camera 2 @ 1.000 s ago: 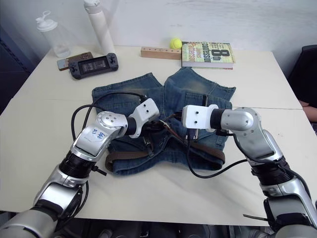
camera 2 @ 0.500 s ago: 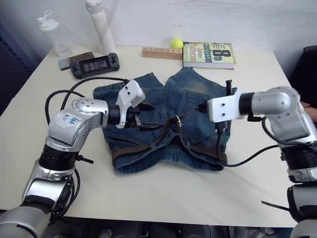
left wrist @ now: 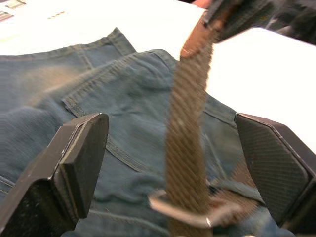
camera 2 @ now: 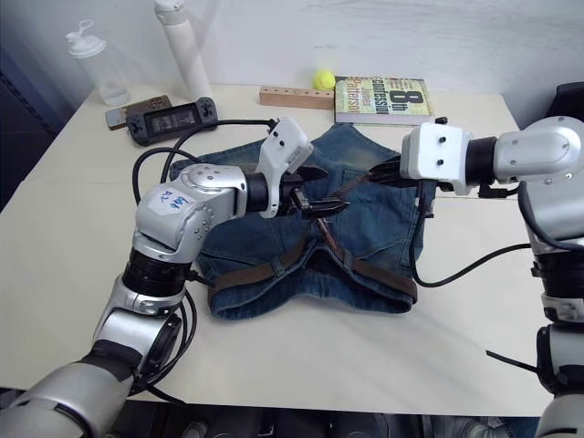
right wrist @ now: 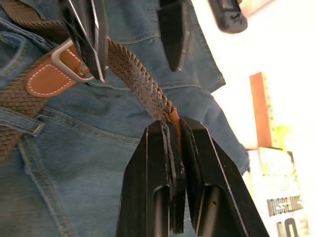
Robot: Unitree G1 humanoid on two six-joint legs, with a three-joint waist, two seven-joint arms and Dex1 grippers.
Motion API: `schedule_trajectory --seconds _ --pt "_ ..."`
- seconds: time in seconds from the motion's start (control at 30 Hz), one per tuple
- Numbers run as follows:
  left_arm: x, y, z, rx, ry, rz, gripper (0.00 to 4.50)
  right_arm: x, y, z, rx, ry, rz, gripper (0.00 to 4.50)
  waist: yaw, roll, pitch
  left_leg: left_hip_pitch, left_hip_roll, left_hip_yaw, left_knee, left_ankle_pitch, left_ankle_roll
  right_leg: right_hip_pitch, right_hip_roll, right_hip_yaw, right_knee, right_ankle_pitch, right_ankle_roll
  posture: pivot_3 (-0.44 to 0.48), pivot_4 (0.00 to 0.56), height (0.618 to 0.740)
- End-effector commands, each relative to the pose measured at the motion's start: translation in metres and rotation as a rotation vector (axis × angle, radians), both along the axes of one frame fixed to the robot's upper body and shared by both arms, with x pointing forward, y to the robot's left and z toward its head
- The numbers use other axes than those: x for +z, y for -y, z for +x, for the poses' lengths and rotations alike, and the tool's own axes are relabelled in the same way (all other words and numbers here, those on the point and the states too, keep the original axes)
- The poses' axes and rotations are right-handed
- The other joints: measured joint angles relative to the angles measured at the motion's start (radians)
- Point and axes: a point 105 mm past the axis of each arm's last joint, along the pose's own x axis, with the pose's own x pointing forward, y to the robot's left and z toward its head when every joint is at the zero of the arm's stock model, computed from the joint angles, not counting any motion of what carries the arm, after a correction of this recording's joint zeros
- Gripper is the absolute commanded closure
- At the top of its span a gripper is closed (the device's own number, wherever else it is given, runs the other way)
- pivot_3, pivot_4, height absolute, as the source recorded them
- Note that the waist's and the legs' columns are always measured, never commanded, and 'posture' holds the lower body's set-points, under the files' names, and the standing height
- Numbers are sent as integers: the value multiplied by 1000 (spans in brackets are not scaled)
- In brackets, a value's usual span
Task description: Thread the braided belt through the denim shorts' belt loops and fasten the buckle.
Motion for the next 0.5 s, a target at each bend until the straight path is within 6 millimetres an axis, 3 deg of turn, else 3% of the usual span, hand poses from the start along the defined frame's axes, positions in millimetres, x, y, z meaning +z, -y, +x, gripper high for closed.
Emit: schedule_trajectory --seconds 0.03,0.17,0.33,0.47,0.5 --pt "5 10 -3 -15 52 25 582 14 -3 -6 9 50 36 4500 1 0 0 0 0 0 0 0 0 0 0 0 0 0 0 0 150 738" --pt "3 18 -7 -30 24 16 2123 12 -2 -8 1 39 44 4500 3 0 0 0 0 0 0 0 0 0 0 0 0 0 0 0 150 738" --pt "-1 24 -10 -57 4 34 4442 13 -2 -7 -16 45 65 4500 0 0 0 0 0 0 0 0 0 0 0 0 0 0 0 0 150 738" --pt "6 23 -12 -68 -36 -16 4442 11 -4 -5 -37 53 93 4500 0 0 0 0 0 0 0 0 0 0 0 0 0 0 0 0 150 738" --pt "7 20 -10 -57 -60 -39 4500 9 -4 -5 -46 33 109 3673 1 0 0 0 0 0 0 0 0 0 0 0 0 0 0 0 150 738"
